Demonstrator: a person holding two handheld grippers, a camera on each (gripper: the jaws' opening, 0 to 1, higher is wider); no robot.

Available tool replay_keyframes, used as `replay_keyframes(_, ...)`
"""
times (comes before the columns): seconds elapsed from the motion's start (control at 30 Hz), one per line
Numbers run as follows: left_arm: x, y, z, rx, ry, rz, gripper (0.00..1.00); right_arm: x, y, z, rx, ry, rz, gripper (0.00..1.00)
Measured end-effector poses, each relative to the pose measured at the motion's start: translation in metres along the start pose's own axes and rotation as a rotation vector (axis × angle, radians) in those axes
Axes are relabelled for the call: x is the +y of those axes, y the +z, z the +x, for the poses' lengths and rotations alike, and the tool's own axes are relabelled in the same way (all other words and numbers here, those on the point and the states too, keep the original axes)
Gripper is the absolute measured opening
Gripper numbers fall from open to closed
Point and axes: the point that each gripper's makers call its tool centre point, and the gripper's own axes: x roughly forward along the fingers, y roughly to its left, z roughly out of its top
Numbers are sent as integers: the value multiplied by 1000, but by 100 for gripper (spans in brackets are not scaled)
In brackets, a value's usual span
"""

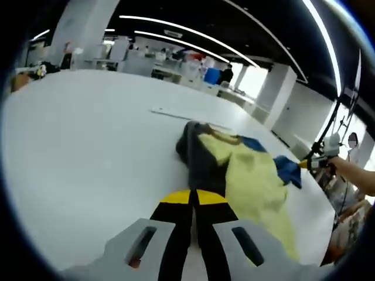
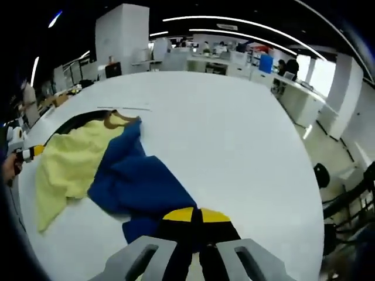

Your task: Fold the garment on the visible template until the final outline fits inside the template.

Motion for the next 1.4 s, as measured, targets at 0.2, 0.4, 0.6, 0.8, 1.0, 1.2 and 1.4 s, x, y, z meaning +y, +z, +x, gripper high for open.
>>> replay_keyframes(0.2,15,3,-3,-17,30,-40,0,-21,-9,-2,30,-40,13,0)
replay_keyframes(0.4,29,4,-3,-8,63,-27,0,-31,-9,1,43,-53,-25,0)
replay_keyframes(0.6,57,16,-7,-24,138,-36,0,-47,0,6,43,-74,-16,0)
replay_keyframes(0.8,77,20,-4,-7,199,2,0,-62,8,17,48,-97,-55,0)
replay_keyframes(1.0,96,17,2,41,252,75,0,-73,13,28,44,-100,-14,0)
replay_keyframes(1.2,115,21,10,68,295,131,0,-80,8,31,67,-107,15,0)
replay_keyframes(1.4,133,27,17,110,359,204,0,-80,9,34,76,-91,-21,0)
